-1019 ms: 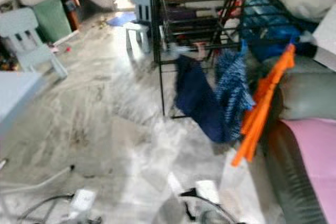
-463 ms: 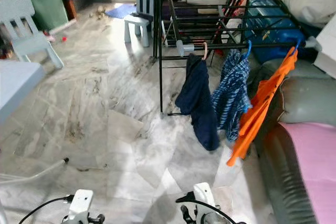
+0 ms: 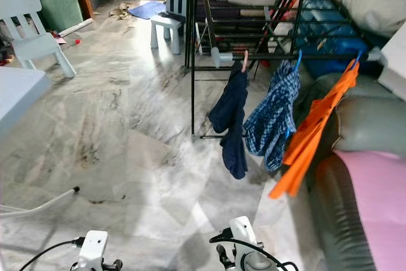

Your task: Hang hanger

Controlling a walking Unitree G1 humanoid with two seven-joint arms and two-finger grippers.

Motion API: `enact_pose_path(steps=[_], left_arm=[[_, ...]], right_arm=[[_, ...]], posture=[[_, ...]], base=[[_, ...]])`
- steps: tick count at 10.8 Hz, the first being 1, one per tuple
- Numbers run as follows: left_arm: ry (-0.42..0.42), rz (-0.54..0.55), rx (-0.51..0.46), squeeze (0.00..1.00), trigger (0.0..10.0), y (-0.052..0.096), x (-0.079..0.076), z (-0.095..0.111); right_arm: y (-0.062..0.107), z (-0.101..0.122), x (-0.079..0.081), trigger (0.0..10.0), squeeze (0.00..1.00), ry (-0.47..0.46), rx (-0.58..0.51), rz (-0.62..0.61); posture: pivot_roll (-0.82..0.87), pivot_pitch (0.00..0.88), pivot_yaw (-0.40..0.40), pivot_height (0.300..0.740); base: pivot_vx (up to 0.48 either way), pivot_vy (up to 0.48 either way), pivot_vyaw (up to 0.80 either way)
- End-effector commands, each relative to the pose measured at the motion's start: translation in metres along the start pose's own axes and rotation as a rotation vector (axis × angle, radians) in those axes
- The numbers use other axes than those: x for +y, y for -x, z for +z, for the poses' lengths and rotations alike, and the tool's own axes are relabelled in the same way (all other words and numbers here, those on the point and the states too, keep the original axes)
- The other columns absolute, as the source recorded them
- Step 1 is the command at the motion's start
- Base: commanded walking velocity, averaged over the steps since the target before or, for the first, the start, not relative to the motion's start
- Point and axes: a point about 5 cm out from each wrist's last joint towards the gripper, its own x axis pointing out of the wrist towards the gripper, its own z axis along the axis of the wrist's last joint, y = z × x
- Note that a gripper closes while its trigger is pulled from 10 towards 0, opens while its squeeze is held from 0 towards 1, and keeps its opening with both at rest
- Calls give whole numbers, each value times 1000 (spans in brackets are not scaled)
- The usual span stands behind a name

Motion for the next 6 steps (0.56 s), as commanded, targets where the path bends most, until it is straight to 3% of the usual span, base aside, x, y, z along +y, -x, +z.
enact_pose_path(steps=[1, 2, 6], left_arm=[[-40, 6, -16, 0, 10000, 0, 3, 4], [-49, 3, -17, 0, 10000, 0, 3, 5], [-41, -6, -46, 0, 10000, -1, 0, 10]], right_arm=[[0, -2, -1, 10000, 0, -22, 9, -9], [1, -3, -3, 10000, 0, -44, 8, -20], [1, 0, -7, 10000, 0, -73, -2, -33]], posture=[[-20, 0, 2, 740], [-29, 0, 9, 740], [-51, 0, 24, 740]], base=[[0, 0, 800], [0, 0, 800], [0, 0, 0]])
